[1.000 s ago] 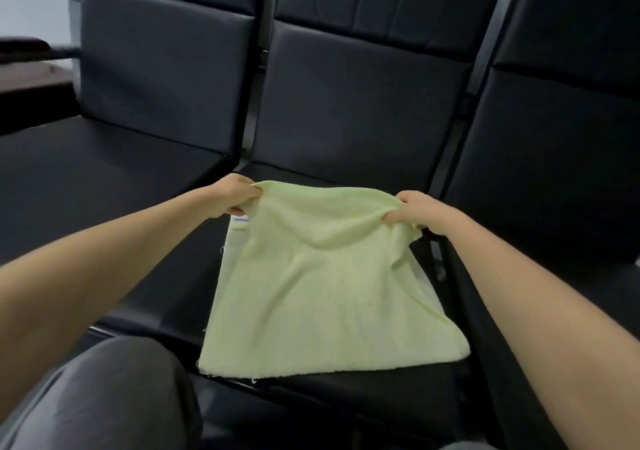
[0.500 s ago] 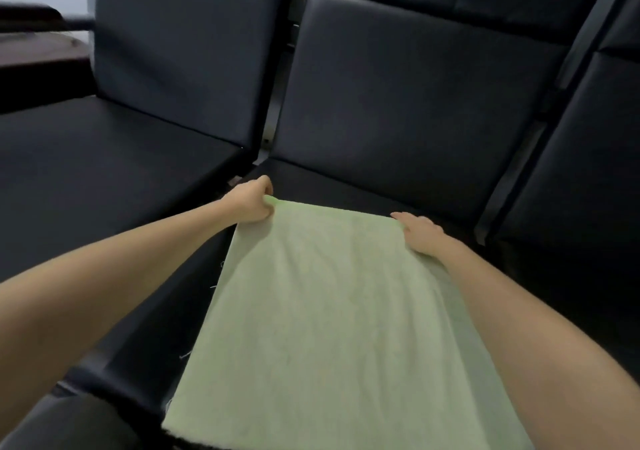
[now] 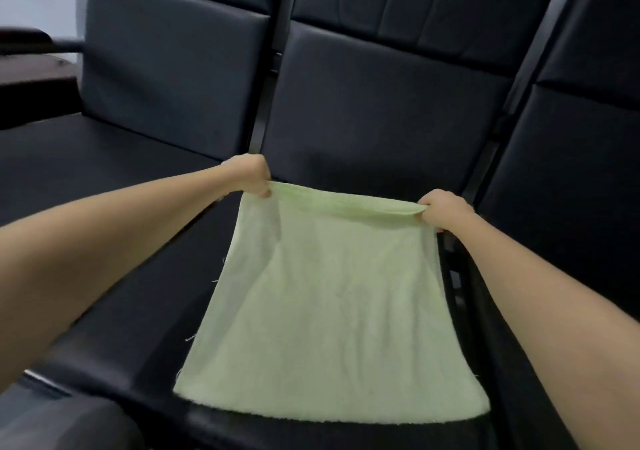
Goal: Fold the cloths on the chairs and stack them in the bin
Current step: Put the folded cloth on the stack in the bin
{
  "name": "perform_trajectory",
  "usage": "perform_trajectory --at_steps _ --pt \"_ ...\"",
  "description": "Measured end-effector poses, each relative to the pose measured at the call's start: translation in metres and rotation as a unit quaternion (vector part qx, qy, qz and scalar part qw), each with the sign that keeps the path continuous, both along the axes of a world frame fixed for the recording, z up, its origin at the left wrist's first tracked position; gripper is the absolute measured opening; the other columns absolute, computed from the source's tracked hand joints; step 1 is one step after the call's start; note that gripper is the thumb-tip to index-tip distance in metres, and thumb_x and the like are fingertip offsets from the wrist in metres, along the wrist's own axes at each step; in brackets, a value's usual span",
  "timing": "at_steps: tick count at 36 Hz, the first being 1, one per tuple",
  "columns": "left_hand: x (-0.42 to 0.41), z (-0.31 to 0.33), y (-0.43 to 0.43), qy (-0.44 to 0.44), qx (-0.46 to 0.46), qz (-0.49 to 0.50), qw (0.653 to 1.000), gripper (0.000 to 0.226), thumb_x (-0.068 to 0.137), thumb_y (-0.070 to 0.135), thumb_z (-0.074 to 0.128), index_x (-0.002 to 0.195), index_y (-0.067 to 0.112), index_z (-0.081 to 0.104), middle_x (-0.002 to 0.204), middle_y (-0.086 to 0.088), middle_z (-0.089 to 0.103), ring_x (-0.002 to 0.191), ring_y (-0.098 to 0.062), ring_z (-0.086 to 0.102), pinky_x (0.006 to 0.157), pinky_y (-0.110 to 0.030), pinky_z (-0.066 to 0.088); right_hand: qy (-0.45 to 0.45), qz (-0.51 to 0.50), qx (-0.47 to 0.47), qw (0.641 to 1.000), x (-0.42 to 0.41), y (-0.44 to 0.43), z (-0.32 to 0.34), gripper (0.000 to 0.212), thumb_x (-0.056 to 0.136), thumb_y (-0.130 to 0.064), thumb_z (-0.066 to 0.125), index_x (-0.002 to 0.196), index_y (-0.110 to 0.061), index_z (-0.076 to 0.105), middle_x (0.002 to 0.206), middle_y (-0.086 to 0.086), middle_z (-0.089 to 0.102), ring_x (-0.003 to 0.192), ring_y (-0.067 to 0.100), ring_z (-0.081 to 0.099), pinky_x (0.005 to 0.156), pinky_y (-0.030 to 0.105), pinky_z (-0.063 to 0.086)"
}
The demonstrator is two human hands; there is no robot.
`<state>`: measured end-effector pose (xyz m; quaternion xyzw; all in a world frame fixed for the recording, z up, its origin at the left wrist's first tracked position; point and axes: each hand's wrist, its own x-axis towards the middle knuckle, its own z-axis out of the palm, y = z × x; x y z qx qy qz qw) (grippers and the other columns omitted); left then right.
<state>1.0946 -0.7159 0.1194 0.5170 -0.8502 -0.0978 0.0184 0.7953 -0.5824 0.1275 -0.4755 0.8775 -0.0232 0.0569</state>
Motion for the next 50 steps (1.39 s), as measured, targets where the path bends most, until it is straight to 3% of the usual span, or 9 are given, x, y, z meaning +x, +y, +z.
perform_trajectory --at_steps 5,10,15,20,26,35,43,46,50 --pt "-0.011 0.058 0.014 0.164 -0.038 0.039 0.985 0.019 0.088 0.021 0.057 0.099 0.016 0.071 0.083 -0.006 0.067 0.072 -0.025 0.063 0.068 -0.028 0.048 -0.331 -0.112 -0.257 0.901 -0.004 0.001 0.048 0.032 0.093 0.004 0.048 0.124 0.002 0.056 0.109 0.020 0.063 0.070 0.021 0.062 0.045 0.021 0.052" --pt "-0.010 0.112 0.016 0.477 -0.037 0.084 0.874 0.027 0.088 0.005 0.051 0.105 0.011 0.071 0.091 -0.012 0.070 0.069 -0.022 0.065 0.071 -0.033 0.057 -0.371 -0.100 -0.503 0.774 0.001 0.009 0.104 0.030 0.089 0.007 0.048 0.108 -0.008 0.066 0.111 0.016 0.065 0.088 0.023 0.064 0.077 0.030 0.057" --pt "0.011 0.134 0.037 0.500 -0.121 0.036 0.857 0.023 0.088 0.014 0.057 0.106 0.013 0.073 0.090 -0.002 0.067 0.082 -0.012 0.058 0.071 -0.020 0.044 -0.253 -0.047 -0.521 0.814 0.011 0.033 0.128 0.034 0.087 0.000 0.044 0.098 -0.020 0.069 0.097 0.003 0.067 0.095 0.023 0.065 0.086 0.034 0.055" --pt "0.046 0.131 0.055 0.386 -0.081 -0.037 0.918 0.022 0.090 0.013 0.061 0.109 0.015 0.070 0.076 0.004 0.060 0.060 0.005 0.055 0.056 -0.009 0.043 -0.263 0.032 -0.430 0.863 0.021 0.080 0.120 0.033 0.089 0.006 0.045 0.103 -0.016 0.065 0.095 0.006 0.063 0.051 0.007 0.064 0.054 0.016 0.053" --pt "0.088 0.121 0.075 0.141 0.183 -0.082 0.970 0.011 0.089 0.013 0.064 0.099 0.015 0.069 0.084 -0.001 0.065 0.072 -0.009 0.057 0.058 -0.009 0.051 -0.321 0.080 -0.052 0.942 0.024 0.136 0.116 0.014 0.086 -0.006 0.064 0.098 -0.013 0.060 0.090 0.007 0.069 0.067 0.012 0.069 0.065 0.023 0.057" --pt "0.087 0.064 0.100 -0.105 0.376 -0.079 0.917 0.012 0.096 0.011 0.054 0.100 0.011 0.065 0.067 0.003 0.061 0.066 -0.010 0.055 0.069 -0.022 0.051 -0.428 0.041 0.222 0.875 0.043 0.164 0.043 0.020 0.086 -0.007 0.060 0.106 -0.011 0.061 0.087 0.002 0.071 0.068 0.011 0.068 0.064 0.025 0.057" --pt "0.057 0.009 0.084 0.165 0.045 0.027 0.985 0.030 0.093 0.009 0.048 0.118 0.001 0.063 0.095 -0.009 0.069 0.085 -0.020 0.064 0.077 -0.026 0.050 -0.400 -0.050 -0.071 0.912 0.035 0.146 -0.001 0.033 0.090 -0.005 0.060 0.122 -0.007 0.054 0.112 0.009 0.063 0.094 0.017 0.065 0.094 0.030 0.050" --pt "0.044 -0.008 0.085 0.235 0.003 0.015 0.972 0.060 0.095 0.011 0.049 0.150 0.015 0.024 0.148 -0.009 0.039 0.132 -0.028 0.042 0.104 -0.031 0.035 -0.369 -0.065 -0.148 0.915 0.042 0.140 -0.016 0.061 0.091 -0.015 0.061 0.145 -0.015 0.032 0.146 0.010 0.037 0.130 0.025 0.043 0.105 0.033 0.035" --pt "0.029 -0.032 0.088 0.159 0.019 -0.074 0.984 0.067 0.095 0.009 0.049 0.152 0.019 0.015 0.159 -0.007 0.013 0.146 -0.023 0.013 0.114 -0.030 0.019 -0.332 -0.093 -0.180 0.921 0.048 0.135 -0.034 0.058 0.095 -0.013 0.053 0.147 -0.010 0.029 0.142 0.015 0.040 0.122 0.027 0.046 0.094 0.030 0.039"
